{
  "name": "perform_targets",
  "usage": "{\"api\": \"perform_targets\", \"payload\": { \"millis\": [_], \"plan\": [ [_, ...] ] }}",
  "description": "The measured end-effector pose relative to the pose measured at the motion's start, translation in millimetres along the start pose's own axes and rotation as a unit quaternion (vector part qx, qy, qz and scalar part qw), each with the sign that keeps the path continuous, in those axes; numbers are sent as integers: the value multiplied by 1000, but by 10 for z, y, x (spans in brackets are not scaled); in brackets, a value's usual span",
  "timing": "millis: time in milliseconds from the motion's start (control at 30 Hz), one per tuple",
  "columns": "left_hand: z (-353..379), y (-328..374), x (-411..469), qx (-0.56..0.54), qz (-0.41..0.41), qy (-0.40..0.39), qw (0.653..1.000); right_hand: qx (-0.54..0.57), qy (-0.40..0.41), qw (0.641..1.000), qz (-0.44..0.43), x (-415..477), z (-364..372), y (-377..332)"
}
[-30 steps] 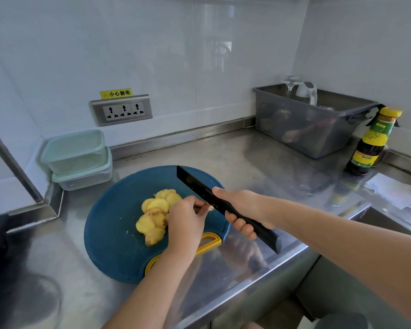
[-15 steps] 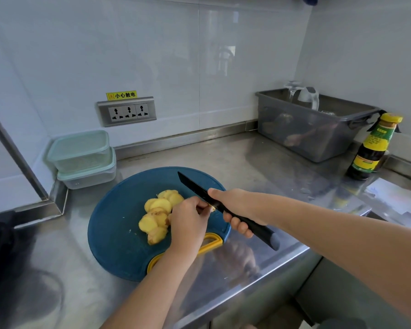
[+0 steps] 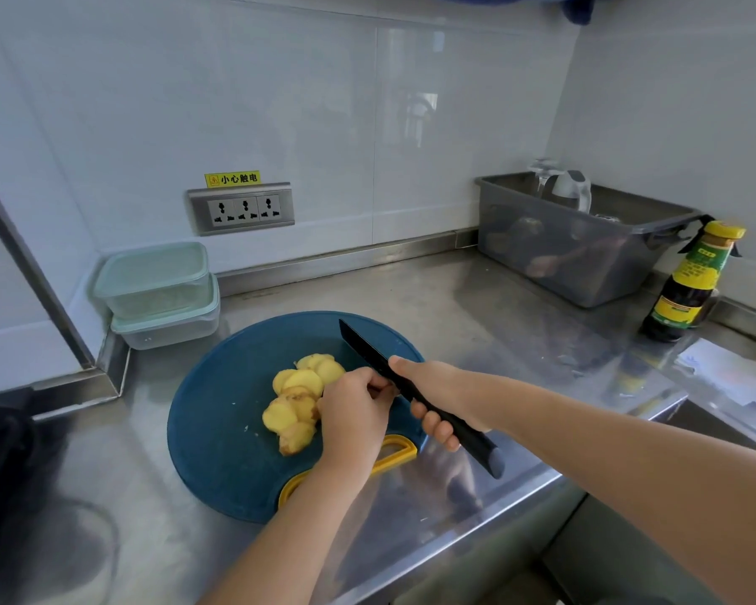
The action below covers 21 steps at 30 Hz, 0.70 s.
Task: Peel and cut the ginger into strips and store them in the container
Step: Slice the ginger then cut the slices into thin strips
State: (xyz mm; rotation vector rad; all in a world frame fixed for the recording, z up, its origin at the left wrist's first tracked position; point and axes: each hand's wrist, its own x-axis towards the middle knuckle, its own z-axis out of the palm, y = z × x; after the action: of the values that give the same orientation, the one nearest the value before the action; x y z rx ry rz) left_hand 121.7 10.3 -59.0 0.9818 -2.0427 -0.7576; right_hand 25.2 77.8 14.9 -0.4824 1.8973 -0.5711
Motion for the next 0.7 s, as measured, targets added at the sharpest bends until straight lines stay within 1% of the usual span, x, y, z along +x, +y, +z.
{"api": "perform_targets", "payload": {
  "millis": [100,367,567,700],
  "plan": [
    [8,-8,18,9,-3,1,1000,17,-1,1000,-3,30,14,11],
    [17,23,5,39,-13,-1,999,27,29,999,-5,70,81,41],
    [3,30,24,34,-15,8,999,47,-3,999,-5,34,12,85],
    [8,13,14,7,1,10,1000,47,-16,999,-2,-13,-75,184]
  ]
}}
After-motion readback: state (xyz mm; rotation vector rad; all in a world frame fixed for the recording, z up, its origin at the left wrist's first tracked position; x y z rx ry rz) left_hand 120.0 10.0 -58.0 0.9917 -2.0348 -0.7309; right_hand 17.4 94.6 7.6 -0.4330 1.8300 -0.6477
